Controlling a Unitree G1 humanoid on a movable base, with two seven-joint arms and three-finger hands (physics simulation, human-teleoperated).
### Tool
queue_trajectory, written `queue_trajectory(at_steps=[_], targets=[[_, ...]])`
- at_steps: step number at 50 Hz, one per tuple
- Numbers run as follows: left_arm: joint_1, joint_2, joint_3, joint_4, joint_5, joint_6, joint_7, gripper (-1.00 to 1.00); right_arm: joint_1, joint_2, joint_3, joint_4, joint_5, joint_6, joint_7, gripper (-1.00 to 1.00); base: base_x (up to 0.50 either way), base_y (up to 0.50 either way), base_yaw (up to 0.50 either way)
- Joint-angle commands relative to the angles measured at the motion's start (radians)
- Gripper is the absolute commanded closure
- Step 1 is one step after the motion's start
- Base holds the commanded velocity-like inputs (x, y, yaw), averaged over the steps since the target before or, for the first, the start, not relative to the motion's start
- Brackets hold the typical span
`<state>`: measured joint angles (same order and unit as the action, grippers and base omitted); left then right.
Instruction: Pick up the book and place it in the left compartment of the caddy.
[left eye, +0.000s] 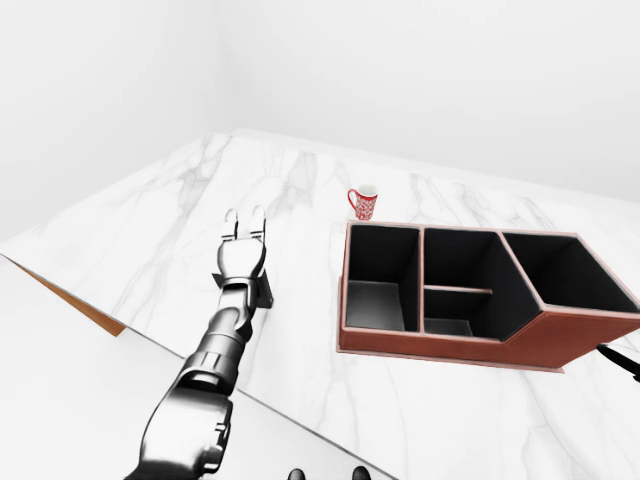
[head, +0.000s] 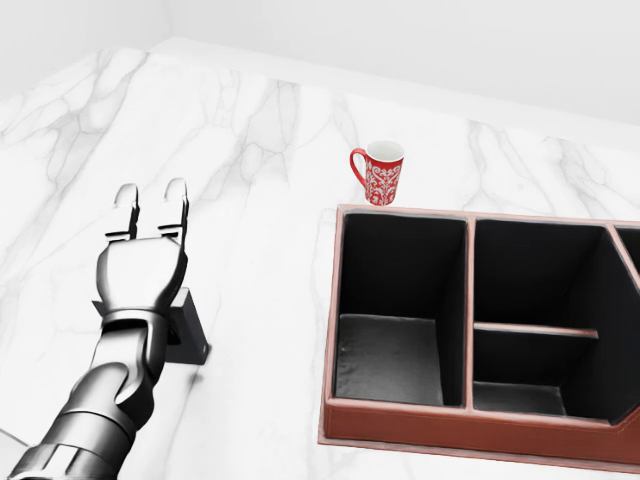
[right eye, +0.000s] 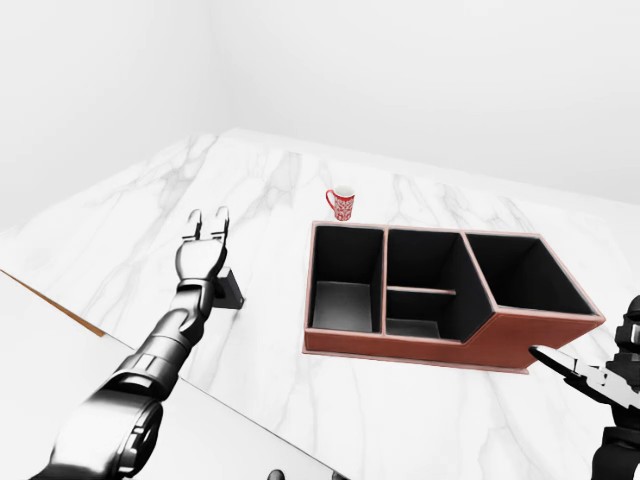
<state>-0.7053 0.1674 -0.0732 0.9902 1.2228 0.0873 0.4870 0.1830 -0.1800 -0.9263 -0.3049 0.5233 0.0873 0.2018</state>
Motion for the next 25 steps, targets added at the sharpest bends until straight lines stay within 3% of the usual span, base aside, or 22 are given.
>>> queue_trajectory(at_steps=[1,25], targets=[[-0.102,0.007,-0.023,0.236,-0.044,0.000,0.032,-1.00,0.001,0.000,-0.002,-0.003,0.000,0.000,0.002,-1.00,0.00,0.00,0.00],[-0.151,0.023,-0.022,0.345,-0.038,0.000,0.009,-1.00,0.000,-0.001,0.004,0.007,-0.003,0.000,0.004,-1.00,0.00,0.00,0.00]])
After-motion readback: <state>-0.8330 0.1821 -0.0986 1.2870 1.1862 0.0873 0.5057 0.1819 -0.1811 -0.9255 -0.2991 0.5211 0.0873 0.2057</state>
